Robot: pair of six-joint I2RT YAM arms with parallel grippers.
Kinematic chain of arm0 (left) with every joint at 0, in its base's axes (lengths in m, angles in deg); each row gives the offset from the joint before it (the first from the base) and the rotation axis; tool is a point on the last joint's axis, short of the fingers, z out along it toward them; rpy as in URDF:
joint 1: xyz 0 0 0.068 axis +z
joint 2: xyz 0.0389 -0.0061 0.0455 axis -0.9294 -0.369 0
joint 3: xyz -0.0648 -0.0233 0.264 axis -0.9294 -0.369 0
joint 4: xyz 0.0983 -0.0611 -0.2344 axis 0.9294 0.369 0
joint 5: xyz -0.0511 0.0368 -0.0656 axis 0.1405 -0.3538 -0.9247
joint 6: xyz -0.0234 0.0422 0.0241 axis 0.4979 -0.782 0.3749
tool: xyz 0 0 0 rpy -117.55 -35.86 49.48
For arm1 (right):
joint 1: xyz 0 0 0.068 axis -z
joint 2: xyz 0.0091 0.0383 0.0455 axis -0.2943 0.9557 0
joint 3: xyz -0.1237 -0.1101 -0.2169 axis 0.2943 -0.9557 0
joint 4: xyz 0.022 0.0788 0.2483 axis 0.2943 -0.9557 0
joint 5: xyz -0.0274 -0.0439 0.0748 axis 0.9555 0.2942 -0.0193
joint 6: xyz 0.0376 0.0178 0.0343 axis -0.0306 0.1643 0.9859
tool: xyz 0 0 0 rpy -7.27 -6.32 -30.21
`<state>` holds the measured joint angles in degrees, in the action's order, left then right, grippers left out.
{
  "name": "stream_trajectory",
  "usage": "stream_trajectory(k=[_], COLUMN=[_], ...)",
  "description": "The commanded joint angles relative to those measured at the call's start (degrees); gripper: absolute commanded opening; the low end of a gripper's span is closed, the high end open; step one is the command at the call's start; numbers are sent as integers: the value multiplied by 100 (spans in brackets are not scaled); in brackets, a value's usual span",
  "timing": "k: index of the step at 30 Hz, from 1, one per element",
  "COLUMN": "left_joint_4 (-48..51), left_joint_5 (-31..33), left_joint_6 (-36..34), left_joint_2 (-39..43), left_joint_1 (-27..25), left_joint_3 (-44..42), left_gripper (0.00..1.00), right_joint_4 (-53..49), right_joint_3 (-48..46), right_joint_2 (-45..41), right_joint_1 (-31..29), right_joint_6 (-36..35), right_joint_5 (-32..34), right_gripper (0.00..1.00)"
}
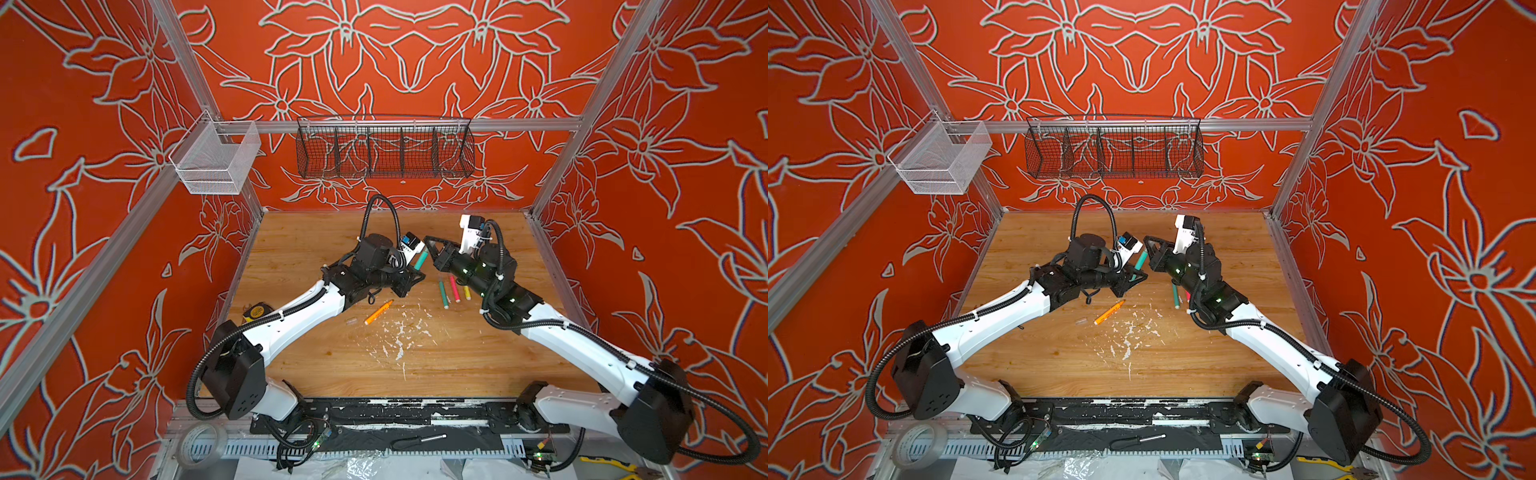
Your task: Insert the pens into the pen caps
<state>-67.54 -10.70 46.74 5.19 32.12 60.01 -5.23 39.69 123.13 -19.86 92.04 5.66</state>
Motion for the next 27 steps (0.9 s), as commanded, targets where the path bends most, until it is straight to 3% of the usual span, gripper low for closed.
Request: stream_trajectory(k=[1,9,10,16,27], left_joint_4=[-2808,-2655,-2646,-2324,-2350], left_joint_5=[625,-31,-16,-448,-294], left_joint_6=[515,831,814,1189,1353], left_joint_2=[26,179,227,421,1151], left_joint_1=[371,311,251,145,142], left_joint_3=[878,227,96,-217,-1307], left_gripper=[0,0,0,0,0], right_joint_4=[-1984,-2809,-2880,-3076,-3457], right_joint_3=[-584,615,843,1752,2058], right_joint_2=[104,-193,-194,-110,-388], right_joint_1=[-869,-593,-547,-434,-415], right_joint_6=[291,-439,-539,-1018,-1411], right_joint_5=[-1924,-1144,-1046,-818,-905], right_gripper=[0,2,10,33,47])
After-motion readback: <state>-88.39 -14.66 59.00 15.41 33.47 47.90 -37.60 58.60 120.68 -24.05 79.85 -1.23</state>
